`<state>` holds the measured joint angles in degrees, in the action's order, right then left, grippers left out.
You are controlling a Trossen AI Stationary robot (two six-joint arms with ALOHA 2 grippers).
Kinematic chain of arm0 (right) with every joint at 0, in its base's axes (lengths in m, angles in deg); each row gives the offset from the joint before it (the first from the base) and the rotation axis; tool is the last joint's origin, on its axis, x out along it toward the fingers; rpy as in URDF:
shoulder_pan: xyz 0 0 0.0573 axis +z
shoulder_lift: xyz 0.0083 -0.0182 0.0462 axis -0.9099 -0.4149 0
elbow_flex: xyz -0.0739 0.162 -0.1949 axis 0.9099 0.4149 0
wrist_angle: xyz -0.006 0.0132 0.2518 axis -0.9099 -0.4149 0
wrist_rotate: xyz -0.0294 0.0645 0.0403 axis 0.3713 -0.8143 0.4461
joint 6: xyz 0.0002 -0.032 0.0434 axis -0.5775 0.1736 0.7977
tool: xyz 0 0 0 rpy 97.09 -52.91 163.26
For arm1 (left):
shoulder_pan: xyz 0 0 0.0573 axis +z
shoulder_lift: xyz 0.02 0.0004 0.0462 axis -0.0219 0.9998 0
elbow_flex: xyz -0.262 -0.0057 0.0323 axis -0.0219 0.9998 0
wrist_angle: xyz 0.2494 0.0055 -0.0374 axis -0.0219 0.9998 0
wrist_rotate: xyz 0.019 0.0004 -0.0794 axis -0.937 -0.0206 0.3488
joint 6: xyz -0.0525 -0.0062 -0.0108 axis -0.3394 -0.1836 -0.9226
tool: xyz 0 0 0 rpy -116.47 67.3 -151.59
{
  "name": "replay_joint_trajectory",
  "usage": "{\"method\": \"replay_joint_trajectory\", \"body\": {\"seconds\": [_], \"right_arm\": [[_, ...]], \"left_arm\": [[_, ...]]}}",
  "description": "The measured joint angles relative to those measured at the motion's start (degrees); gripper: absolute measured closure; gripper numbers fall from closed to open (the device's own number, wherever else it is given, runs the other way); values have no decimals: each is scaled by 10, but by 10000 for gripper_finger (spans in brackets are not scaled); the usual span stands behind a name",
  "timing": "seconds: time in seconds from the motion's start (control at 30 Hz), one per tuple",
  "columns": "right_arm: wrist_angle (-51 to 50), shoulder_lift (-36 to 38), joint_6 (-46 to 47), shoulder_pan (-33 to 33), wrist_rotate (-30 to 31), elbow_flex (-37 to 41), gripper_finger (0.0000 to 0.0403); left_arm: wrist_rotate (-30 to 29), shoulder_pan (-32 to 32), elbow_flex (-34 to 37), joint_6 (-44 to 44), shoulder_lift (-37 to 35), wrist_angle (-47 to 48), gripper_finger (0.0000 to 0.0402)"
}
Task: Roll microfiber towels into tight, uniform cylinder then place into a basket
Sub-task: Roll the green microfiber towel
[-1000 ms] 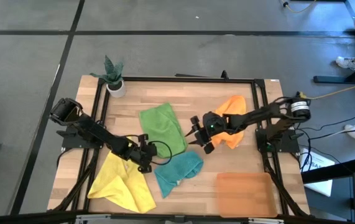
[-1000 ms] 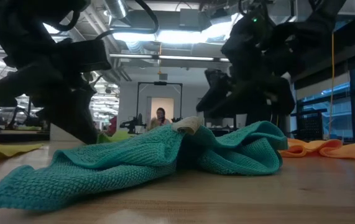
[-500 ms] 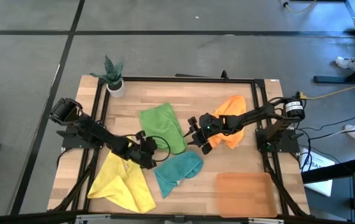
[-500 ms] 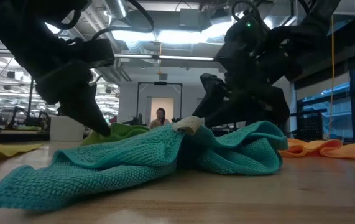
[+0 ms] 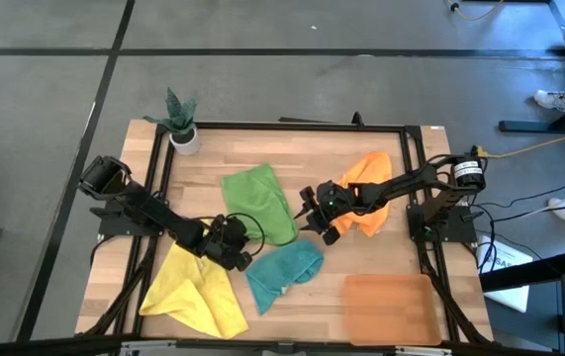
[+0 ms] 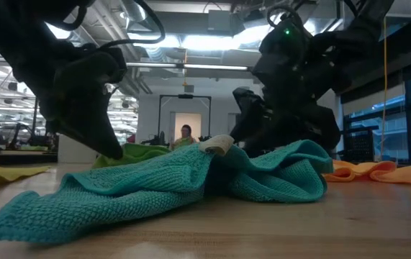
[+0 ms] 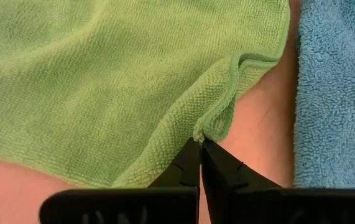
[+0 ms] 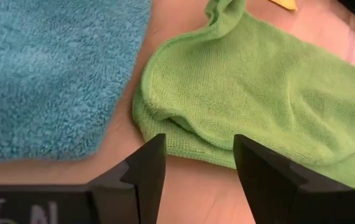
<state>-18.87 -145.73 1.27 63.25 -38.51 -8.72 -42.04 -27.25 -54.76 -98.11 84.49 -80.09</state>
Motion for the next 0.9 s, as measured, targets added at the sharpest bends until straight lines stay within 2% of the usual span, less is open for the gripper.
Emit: {"method": "replay_joint_trajectory", "body": {"seconds": [0.37, 0.53, 0.9], "right_arm": [[24, -54, -45, 1, 11, 0, 214], [22, -55, -64, 2, 53, 0, 214], [52, -55, -67, 26, 61, 0, 214]], "left_arm": [[0, 0, 0, 4, 0, 1, 401], [0, 0, 0, 5, 0, 1, 401], [0, 0, 0, 5, 0, 1, 402]]}}
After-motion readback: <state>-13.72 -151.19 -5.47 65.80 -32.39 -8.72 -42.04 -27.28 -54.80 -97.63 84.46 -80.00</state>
